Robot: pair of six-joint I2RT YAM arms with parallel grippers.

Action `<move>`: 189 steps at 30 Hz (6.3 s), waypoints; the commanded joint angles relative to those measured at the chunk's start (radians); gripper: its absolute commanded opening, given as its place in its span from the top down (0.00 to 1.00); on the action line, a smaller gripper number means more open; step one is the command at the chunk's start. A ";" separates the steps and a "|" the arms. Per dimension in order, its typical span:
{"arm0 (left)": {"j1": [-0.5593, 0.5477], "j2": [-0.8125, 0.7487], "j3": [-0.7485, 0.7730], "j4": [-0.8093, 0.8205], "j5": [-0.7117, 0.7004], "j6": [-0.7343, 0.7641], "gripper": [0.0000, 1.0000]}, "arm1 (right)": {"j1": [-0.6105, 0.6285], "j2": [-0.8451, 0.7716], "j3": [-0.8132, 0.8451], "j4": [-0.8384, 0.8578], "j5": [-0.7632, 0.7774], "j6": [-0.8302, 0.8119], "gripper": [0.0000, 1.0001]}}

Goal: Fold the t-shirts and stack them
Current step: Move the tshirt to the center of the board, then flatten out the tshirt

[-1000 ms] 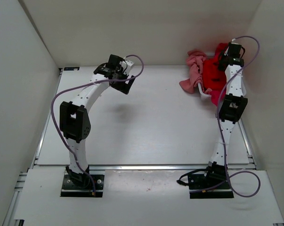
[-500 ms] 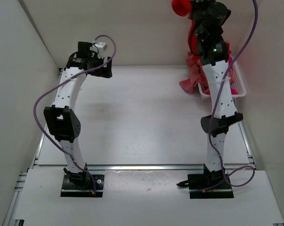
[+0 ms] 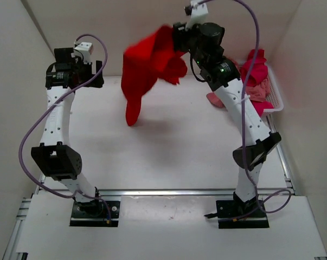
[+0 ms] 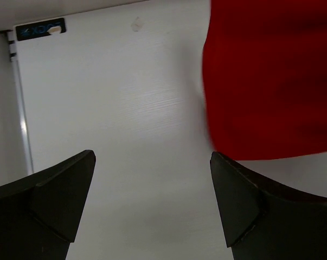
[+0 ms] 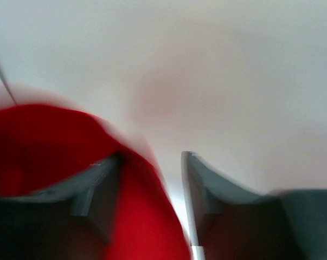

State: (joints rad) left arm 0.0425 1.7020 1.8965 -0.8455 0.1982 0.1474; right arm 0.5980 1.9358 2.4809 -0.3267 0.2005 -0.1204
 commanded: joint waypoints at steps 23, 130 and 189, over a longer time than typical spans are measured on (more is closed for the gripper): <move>-0.204 -0.034 -0.367 0.000 -0.150 0.084 0.05 | -0.103 0.234 -0.420 -0.405 -0.368 0.131 0.12; 0.040 -0.380 -0.043 -0.018 -0.045 0.028 1.00 | -0.357 -0.504 -0.556 -0.410 -0.444 0.065 1.00; -0.068 -0.027 -0.361 -0.069 -0.075 0.087 0.52 | -0.171 -0.354 -1.268 -0.311 -0.473 -0.122 1.00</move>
State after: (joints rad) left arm -0.0105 1.7039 1.5185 -0.9089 0.1154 0.2035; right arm 0.5259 1.7065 1.0771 -0.5411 -0.1341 -0.2646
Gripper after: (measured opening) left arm 0.484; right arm 0.046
